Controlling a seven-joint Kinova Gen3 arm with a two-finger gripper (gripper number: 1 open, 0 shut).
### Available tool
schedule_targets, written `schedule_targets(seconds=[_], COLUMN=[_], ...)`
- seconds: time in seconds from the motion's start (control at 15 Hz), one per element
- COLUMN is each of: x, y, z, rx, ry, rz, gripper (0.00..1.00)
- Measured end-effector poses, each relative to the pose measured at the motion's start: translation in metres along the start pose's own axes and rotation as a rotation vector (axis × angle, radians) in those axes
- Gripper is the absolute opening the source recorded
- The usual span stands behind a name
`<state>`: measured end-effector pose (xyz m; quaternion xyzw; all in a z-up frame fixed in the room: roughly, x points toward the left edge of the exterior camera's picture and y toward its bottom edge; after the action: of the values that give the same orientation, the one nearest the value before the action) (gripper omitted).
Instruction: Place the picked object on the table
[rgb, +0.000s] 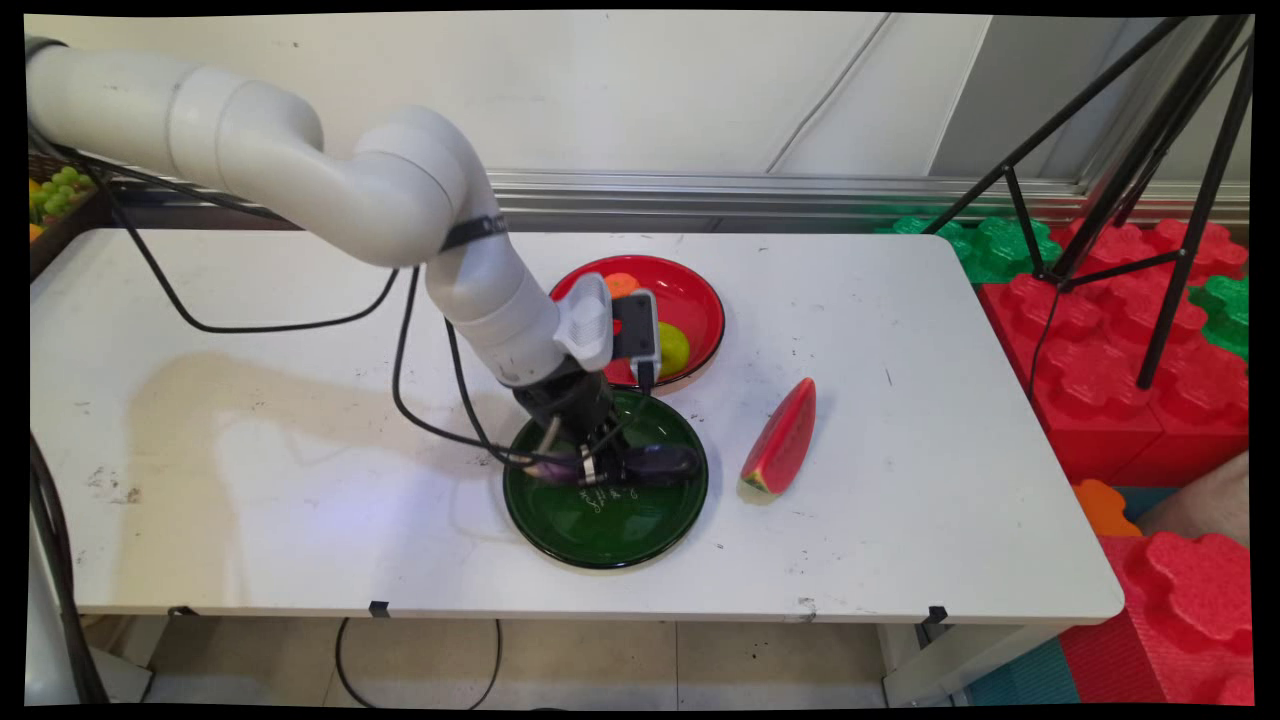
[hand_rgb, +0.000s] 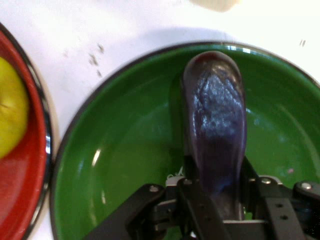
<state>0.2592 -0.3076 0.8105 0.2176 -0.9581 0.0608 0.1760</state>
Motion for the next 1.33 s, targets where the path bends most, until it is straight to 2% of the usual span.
schedule_targets(seconds=[0.27,0.8,1.33], x=[0.001,-0.007,-0.037], y=[-0.006,-0.034,-0.065], z=[-0.026,-0.131,-0.188], rx=[0.018,0.100,0.191], ry=[0.026,0.088,0.064], rz=[0.005,-0.022,-0.119], gripper=[0.00,0.00,0.00])
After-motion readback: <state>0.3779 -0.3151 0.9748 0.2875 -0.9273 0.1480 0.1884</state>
